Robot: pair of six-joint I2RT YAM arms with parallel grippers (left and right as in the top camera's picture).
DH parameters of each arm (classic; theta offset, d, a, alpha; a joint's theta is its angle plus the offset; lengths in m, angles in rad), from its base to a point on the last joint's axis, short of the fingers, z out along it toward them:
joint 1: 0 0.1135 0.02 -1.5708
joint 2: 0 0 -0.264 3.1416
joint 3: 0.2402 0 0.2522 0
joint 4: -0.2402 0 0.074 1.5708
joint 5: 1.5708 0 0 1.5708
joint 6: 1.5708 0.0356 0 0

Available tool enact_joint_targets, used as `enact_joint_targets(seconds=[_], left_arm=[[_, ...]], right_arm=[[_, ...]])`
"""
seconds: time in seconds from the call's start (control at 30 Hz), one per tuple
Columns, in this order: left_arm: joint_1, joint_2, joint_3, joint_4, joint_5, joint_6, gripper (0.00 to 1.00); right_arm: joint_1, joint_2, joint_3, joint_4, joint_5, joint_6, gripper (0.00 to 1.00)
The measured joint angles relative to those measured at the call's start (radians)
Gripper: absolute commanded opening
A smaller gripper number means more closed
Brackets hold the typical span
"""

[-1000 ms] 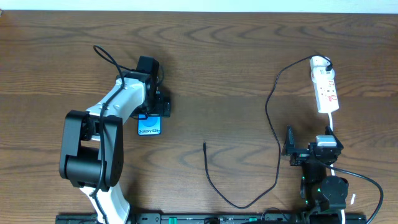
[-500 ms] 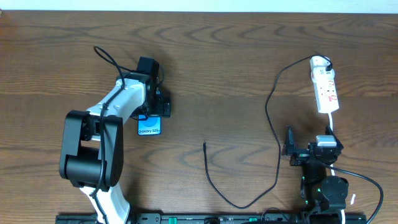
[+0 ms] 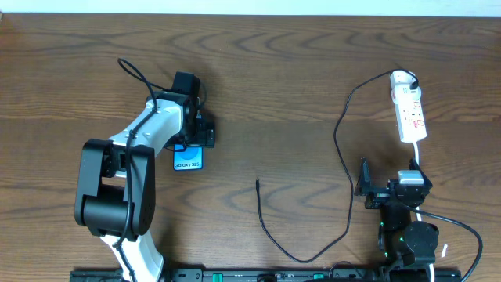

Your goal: Plug charger to phone and switch on socket

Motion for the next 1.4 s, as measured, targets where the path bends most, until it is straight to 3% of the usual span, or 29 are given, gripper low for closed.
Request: enact_joint_targets(seconds=[1.4], left_arm=[[0.001,-0.013,-0.029,0.047,0.013,0.009,0.98]], right_arm=[[0.0,0.0,0.0,0.0,0.0,0.0,0.99]])
